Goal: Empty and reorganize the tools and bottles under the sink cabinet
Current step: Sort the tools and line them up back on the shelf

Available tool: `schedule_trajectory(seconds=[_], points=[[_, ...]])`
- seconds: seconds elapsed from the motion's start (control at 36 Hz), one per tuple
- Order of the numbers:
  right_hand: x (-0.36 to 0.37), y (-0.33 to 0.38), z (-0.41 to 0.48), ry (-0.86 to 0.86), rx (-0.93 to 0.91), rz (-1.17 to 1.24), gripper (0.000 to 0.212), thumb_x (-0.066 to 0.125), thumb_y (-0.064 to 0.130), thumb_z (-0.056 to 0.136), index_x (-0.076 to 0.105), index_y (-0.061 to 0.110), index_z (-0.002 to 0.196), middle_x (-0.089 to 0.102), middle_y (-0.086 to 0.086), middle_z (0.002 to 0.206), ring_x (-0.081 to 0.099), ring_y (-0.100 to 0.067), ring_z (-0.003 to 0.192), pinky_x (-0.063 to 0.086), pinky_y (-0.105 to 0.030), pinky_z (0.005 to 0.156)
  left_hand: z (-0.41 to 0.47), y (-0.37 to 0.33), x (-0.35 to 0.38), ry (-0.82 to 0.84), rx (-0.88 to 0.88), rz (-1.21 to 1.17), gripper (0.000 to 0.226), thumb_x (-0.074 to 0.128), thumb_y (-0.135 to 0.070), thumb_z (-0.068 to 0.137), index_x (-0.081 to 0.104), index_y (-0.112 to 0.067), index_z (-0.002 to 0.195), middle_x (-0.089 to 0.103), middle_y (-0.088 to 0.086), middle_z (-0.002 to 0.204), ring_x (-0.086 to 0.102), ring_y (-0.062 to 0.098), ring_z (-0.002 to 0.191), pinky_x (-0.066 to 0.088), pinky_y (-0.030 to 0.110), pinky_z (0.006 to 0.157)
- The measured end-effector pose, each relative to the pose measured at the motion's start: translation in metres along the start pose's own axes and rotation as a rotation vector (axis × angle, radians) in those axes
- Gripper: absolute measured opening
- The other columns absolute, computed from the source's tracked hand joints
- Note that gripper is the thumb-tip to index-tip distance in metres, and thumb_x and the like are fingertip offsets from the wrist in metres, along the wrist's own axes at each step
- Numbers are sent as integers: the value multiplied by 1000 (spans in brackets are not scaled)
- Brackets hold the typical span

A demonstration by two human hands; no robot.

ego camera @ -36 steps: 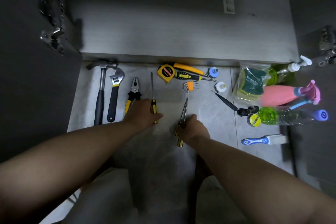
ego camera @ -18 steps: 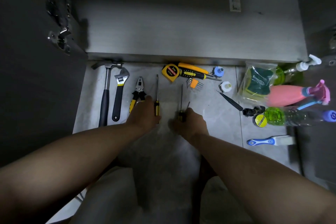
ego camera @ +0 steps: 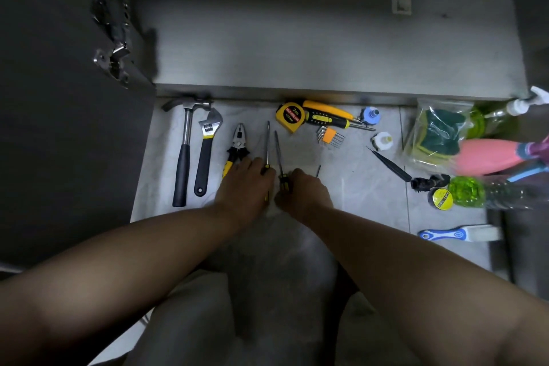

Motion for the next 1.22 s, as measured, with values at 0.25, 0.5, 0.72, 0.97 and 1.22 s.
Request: schedule_trajectory(seconds=[0.25, 0.5, 0.72, 0.97, 1.22], points=[[-2, 6, 4, -45, -21, 7, 28, 61, 31, 94, 54, 18, 118, 66, -8, 107, 65, -29, 98, 57, -43, 85, -3, 5, -1, 0, 17, 128, 50, 64, -31, 86, 52, -21, 133, 53, 4, 129, 43, 29, 123, 37, 38, 98], [-1, 15, 6, -73, -66, 19, 31, 62, 34, 93, 54, 16, 116, 67, -10, 106, 66, -30, 95, 56, -39, 78, -6, 6, -1, 6, 4, 128, 50, 61, -31, 90, 50, -22, 138, 52, 3, 132, 42, 28, 125, 37, 38, 100], [-2, 21, 11, -78, -85, 55, 26, 63, 29, 94, 54, 14, 113, 66, -11, 104, 63, -28, 89, 48, -34, 70, -7, 7, -1, 8, 3, 115, 48, 59, -32, 92, 52, -21, 138, 54, 3, 132, 42, 27, 125, 38, 38, 101], [-36, 13, 19, -163, -114, 89, 21, 59, 27, 96, 55, 12, 111, 61, -12, 109, 63, -30, 96, 56, -43, 82, -8, 8, -1, 1, -7, 79, 50, 58, -32, 92, 49, -21, 141, 50, 4, 136, 40, 28, 129, 34, 37, 104], [-120, 4, 63, -369, -149, -87, 41, 61, 7, 92, 48, 7, 131, 35, -18, 143, 59, -40, 106, 53, -46, 89, -6, 7, -2, 6, 0, 56, 64, 65, -44, 84, 46, -20, 140, 46, 5, 133, 38, 28, 127, 35, 39, 101]])
Point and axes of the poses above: each hand's wrist, its own z-axis towards the middle knuckle, its own x-axis out of the palm, y = z × x, the point moved 9 cm from there along z, towards the middle knuckle
